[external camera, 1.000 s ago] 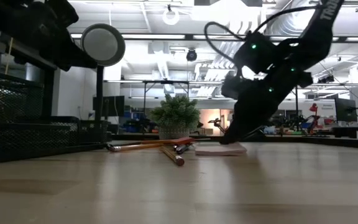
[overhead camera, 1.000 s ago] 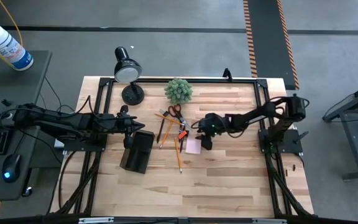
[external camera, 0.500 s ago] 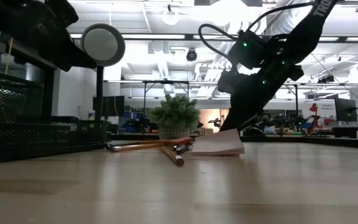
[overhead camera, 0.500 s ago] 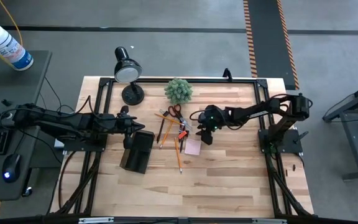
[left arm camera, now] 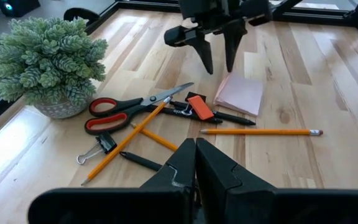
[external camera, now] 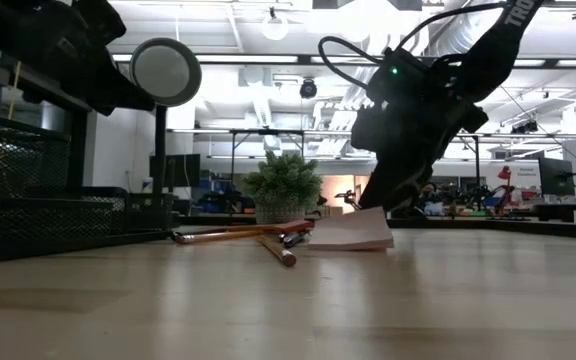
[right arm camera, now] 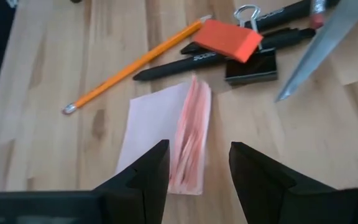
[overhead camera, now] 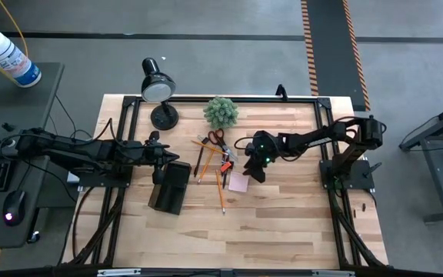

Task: Pick and place office supplies into organizer
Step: Put the pink sticky notes into the desk organizer

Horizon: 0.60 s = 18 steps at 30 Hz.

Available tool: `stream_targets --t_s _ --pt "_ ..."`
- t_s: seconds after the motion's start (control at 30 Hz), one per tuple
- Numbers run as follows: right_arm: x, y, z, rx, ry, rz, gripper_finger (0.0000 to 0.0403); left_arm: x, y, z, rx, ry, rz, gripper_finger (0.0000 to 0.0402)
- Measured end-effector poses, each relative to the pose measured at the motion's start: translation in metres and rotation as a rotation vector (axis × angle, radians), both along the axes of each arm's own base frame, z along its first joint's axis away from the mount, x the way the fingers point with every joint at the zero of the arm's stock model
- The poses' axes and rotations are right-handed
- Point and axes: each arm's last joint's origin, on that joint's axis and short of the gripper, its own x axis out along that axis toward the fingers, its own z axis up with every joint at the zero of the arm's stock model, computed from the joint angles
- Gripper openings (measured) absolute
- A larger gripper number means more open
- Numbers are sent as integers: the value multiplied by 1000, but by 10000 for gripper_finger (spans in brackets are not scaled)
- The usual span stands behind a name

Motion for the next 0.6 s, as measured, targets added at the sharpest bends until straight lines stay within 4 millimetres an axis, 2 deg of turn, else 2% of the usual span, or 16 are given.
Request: stream_targets --t_s 0.37,0.6 --pt "-2 0 0 92 21 5 167 0 0 0 -6 -3 4 1" --pt "1 15 -2 0 39 -19 168 0 0 0 -6 -4 4 1"
